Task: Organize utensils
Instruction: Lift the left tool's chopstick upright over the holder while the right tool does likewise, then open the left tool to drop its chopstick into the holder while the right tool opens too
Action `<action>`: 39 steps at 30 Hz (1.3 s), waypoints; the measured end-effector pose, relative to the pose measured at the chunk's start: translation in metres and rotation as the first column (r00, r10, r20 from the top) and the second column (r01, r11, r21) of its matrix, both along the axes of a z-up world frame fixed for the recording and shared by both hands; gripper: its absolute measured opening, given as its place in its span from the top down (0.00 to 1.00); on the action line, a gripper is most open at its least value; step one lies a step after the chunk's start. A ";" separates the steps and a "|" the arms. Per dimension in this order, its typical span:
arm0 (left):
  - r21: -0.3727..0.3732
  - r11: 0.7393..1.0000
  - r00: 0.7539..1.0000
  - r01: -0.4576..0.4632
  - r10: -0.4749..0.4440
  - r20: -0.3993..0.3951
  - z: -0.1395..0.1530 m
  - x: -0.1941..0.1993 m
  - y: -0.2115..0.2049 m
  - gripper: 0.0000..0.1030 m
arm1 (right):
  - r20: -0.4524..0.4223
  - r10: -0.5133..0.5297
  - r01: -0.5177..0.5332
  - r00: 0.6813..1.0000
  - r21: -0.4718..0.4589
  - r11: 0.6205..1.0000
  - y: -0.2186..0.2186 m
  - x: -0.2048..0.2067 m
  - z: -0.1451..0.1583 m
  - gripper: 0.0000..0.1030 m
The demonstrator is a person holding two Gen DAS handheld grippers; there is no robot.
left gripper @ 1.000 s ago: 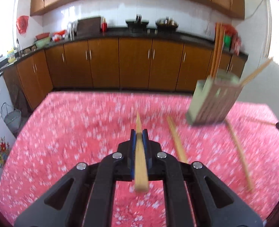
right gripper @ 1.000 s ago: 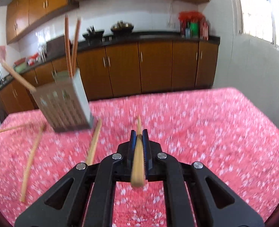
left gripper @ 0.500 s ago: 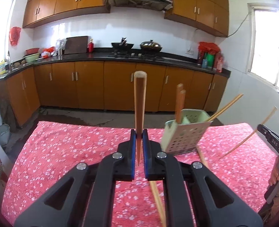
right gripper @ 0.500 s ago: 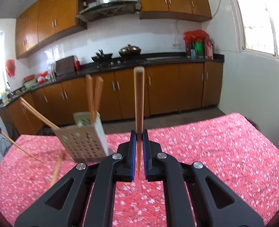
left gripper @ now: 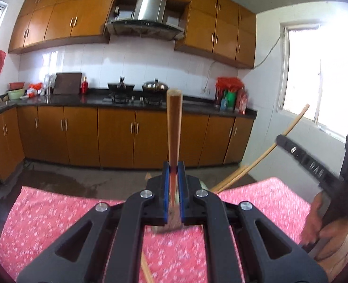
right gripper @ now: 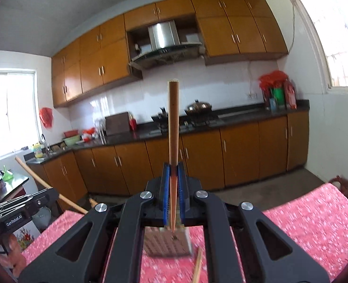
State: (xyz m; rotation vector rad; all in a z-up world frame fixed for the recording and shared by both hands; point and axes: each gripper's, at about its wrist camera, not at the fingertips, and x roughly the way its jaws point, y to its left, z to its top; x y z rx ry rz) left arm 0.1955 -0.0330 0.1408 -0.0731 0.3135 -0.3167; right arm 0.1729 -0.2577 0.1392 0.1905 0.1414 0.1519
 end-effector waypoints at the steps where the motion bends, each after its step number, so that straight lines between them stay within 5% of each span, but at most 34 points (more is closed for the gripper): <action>1: -0.001 1.000 1.000 -0.012 0.012 0.019 0.003 0.005 -0.004 0.92 | 0.009 -0.002 0.002 1.000 -0.004 1.000 0.003 0.004 0.000 0.93; 16: 0.017 0.999 0.996 -0.051 0.052 -0.067 -0.042 0.075 -0.023 0.86 | -0.132 0.004 -0.010 0.991 -0.047 0.999 0.025 0.063 -0.045 0.92; 25: -0.040 0.995 0.995 -0.095 0.095 -0.017 -0.017 0.045 0.008 0.75 | -0.071 -0.031 0.029 0.997 -0.032 0.999 0.011 0.032 -0.018 0.78; 30: -0.019 0.987 0.986 -0.162 0.161 -0.034 -0.024 0.014 0.037 0.68 | -0.136 -0.093 0.089 0.986 -0.038 0.995 -0.013 0.011 -0.032 0.74; 34: 0.071 0.973 0.965 -0.220 0.228 -0.131 -0.070 0.005 0.057 0.67 | -0.358 -0.089 0.083 0.929 -0.031 0.996 -0.031 0.013 -0.095 0.74; 39: 0.126 0.967 0.913 -0.223 0.253 -0.319 -0.142 0.010 0.071 0.67 | -0.610 0.022 -0.014 0.792 0.018 1.000 -0.019 0.016 -0.190 0.83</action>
